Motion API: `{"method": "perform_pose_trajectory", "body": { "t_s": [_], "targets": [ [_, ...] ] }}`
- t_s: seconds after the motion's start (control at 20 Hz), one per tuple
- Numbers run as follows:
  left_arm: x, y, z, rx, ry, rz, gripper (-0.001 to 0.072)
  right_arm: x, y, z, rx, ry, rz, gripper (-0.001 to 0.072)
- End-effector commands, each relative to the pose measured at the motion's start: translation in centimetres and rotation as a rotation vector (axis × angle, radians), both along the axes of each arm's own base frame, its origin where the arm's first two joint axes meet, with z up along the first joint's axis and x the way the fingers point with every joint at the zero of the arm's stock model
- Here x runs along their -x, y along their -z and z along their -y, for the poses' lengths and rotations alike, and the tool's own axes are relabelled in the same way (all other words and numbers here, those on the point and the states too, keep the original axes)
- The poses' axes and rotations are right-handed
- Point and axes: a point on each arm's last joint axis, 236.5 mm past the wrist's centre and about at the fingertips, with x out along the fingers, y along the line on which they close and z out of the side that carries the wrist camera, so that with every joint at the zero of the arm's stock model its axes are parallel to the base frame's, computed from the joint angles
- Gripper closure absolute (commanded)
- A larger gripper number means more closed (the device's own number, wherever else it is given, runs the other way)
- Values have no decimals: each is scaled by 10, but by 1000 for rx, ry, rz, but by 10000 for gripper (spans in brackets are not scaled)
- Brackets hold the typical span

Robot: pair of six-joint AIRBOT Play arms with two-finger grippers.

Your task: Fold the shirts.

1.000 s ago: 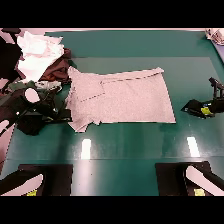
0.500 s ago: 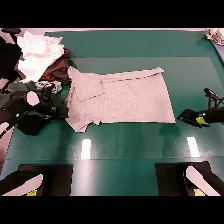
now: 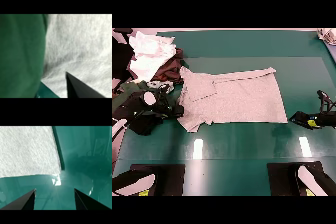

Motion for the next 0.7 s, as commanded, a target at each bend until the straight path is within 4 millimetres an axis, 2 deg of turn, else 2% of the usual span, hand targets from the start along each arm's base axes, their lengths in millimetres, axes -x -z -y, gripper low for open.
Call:
{"method": "perform_pose_trajectory", "body": {
  "t_s": [0.0, 0.1, 0.15, 0.3, 0.4, 0.5, 0.65],
  "targets": [
    [-8, -3, 9, 49, -30, 26, 531, -5, 3, 4, 8, 12, 11, 159],
    [-14, -5, 9, 49, -37, 52, 534, -3, 12, 3, -7, 10, -25, 157],
    [-15, -5, 9, 49, -38, 57, 671, -2, 17, 2, -17, 10, -45, 157],
    [-15, -9, 10, 51, -33, 54, 680, -2, 26, 3, -26, 14, -70, 156],
    [-13, -13, 11, 53, -23, 39, 680, -5, 27, 5, -12, -4, -53, 103],
    [-12, -19, 13, 57, -14, 24, 681, -9, 27, 8, 3, -13, -35, 91],
    [-13, -29, 19, 86, -14, 17, 681, -22, 25, 15, 29, 11, 19, 88]
  ]
}}
